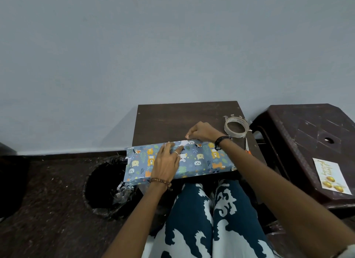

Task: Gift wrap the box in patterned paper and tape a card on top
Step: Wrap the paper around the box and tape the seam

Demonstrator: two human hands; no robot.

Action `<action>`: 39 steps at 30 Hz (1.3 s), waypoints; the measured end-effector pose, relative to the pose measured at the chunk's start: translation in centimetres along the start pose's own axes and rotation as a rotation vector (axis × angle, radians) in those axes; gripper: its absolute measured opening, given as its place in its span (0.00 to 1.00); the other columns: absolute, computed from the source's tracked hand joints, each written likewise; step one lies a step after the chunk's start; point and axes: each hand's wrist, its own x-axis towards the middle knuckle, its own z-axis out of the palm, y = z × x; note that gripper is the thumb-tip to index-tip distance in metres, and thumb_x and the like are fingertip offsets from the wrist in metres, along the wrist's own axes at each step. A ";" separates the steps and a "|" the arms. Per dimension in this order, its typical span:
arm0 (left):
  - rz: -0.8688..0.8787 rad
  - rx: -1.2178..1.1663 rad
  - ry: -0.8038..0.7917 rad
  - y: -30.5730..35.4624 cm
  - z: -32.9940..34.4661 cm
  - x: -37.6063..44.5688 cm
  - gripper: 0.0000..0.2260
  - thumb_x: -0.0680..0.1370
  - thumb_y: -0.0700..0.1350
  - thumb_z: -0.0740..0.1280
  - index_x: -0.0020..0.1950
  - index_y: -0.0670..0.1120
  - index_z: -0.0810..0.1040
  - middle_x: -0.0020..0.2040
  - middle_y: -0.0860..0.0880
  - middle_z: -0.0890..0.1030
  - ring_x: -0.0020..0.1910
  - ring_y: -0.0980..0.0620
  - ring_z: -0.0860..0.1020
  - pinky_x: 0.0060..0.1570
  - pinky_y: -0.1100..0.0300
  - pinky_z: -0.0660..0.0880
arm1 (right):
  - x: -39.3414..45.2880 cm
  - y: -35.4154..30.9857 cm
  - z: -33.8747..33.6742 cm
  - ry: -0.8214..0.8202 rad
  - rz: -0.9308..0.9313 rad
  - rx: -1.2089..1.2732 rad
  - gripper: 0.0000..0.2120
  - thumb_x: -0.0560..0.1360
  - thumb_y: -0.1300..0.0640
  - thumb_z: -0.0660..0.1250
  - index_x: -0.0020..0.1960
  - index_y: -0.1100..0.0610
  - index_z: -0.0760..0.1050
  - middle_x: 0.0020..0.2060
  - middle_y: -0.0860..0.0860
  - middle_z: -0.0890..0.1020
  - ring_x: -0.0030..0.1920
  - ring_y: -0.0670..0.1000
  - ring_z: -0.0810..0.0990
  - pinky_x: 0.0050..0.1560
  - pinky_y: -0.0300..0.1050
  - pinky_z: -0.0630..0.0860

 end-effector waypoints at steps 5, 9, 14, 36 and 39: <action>0.035 0.102 0.004 -0.3 0.3 0.2 0.18 0.62 0.37 0.78 0.50 0.46 0.83 0.48 0.43 0.81 0.42 0.46 0.82 0.44 0.51 0.81 | -2.6 2.4 -2.0 -0.407 -0.017 -0.546 0.51 0.64 0.41 0.75 0.76 0.48 0.47 0.75 0.52 0.56 0.74 0.57 0.55 0.73 0.60 0.53; 0.090 0.295 -0.043 -0.6 0.0 1.0 0.21 0.58 0.40 0.81 0.49 0.50 0.83 0.50 0.44 0.83 0.53 0.46 0.81 0.51 0.40 0.75 | -5.7 4.4 0.0 -0.202 -0.095 -0.664 0.61 0.59 0.37 0.76 0.76 0.45 0.38 0.71 0.53 0.59 0.70 0.58 0.59 0.70 0.61 0.56; -0.038 0.166 0.070 2.0 -0.7 -0.2 0.15 0.73 0.44 0.65 0.59 0.49 0.79 0.62 0.41 0.77 0.62 0.42 0.75 0.59 0.42 0.71 | -7.3 4.2 1.7 -0.027 0.018 -0.513 0.61 0.60 0.32 0.72 0.74 0.44 0.33 0.66 0.59 0.65 0.65 0.61 0.64 0.64 0.64 0.61; -0.498 -0.300 -0.020 8.7 0.5 -7.9 0.32 0.72 0.35 0.69 0.73 0.44 0.60 0.62 0.42 0.66 0.58 0.43 0.72 0.45 0.49 0.77 | -15.2 6.0 10.0 0.353 -0.119 0.553 0.40 0.67 0.70 0.63 0.74 0.52 0.53 0.63 0.42 0.67 0.62 0.41 0.68 0.54 0.30 0.69; -0.495 -0.270 0.023 8.5 0.7 -8.0 0.30 0.73 0.32 0.67 0.73 0.44 0.61 0.61 0.43 0.66 0.55 0.43 0.73 0.44 0.47 0.77 | -14.6 6.7 11.3 0.493 -0.154 0.455 0.35 0.69 0.67 0.69 0.72 0.53 0.58 0.60 0.43 0.69 0.60 0.41 0.70 0.51 0.23 0.68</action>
